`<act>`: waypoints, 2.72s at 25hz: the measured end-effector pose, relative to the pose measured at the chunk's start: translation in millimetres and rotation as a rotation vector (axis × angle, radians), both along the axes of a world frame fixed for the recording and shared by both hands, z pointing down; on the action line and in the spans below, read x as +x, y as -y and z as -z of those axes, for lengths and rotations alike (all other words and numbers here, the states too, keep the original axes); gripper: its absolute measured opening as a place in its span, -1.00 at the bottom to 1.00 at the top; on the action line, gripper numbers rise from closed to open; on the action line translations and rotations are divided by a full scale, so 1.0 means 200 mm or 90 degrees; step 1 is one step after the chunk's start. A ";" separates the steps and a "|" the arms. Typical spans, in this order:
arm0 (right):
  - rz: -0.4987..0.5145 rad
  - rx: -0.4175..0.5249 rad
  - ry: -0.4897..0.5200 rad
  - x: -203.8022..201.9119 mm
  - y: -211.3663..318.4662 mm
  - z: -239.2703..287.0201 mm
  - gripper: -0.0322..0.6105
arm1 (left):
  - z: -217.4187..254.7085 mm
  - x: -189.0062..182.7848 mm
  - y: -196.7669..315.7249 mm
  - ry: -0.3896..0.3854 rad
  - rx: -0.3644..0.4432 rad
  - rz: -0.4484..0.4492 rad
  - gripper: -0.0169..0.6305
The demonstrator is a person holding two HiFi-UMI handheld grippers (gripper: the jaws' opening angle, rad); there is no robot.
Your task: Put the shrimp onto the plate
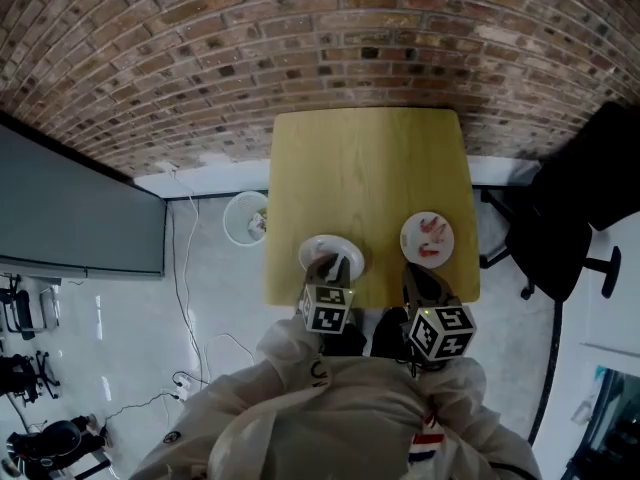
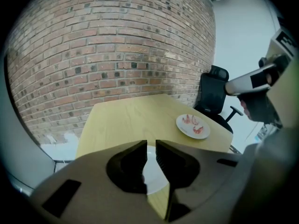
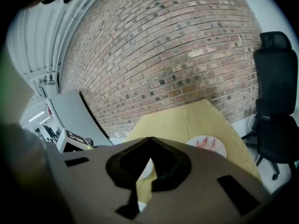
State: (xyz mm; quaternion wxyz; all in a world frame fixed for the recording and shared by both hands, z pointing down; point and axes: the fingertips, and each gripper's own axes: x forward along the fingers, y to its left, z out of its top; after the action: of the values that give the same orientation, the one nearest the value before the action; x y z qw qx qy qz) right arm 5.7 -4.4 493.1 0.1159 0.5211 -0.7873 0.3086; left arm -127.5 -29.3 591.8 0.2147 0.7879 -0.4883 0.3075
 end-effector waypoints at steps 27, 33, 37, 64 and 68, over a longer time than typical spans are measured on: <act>0.031 0.009 -0.003 -0.25 -0.21 0.05 -0.83 | 0.10 -0.34 -0.26 0.010 0.021 0.057 -0.86; 0.055 0.006 0.002 -0.24 -0.18 0.03 -0.83 | 0.09 -0.36 -0.25 0.041 0.025 0.065 -0.86; 0.065 -0.001 0.003 -0.21 -0.17 0.01 -0.83 | 0.03 -0.34 -0.26 0.063 0.009 0.051 -0.86; 0.005 -0.047 -0.004 0.10 -0.08 -0.13 -0.83 | -0.36 -0.19 -0.10 0.156 -0.130 -0.215 -0.31; 0.003 -0.054 -0.003 0.11 -0.08 -0.15 -0.83 | -0.40 -0.18 -0.09 0.160 -0.140 -0.237 -0.26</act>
State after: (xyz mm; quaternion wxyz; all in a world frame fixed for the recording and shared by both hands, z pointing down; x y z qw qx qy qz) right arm 27.1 11.1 522.2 0.1405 0.5145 -0.7745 0.3402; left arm -163.2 -12.1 670.8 0.1761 0.7918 -0.3214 0.4887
